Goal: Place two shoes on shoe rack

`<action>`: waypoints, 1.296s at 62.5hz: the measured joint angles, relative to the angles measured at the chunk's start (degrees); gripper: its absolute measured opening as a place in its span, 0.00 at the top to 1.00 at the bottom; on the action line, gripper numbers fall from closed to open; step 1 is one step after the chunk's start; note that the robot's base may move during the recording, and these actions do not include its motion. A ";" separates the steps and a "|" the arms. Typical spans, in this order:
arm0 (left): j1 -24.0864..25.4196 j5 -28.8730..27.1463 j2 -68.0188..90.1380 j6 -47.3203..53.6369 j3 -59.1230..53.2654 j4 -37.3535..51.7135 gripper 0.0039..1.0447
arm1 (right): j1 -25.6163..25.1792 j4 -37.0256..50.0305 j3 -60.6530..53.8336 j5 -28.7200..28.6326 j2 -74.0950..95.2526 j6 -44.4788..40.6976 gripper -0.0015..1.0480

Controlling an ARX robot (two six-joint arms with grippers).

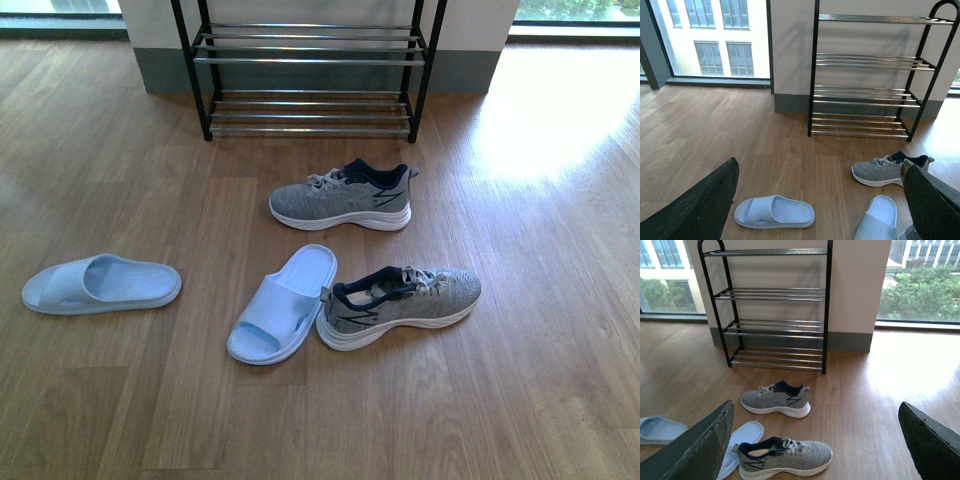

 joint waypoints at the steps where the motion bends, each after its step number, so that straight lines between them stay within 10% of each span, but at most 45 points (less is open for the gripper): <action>1: 0.00 0.00 0.00 0.00 0.00 0.00 0.09 | 0.00 0.00 0.00 0.00 0.00 0.00 0.09; 81: 0.00 0.00 0.00 0.00 0.00 0.00 0.09 | 0.00 0.00 0.00 0.00 0.00 0.00 0.09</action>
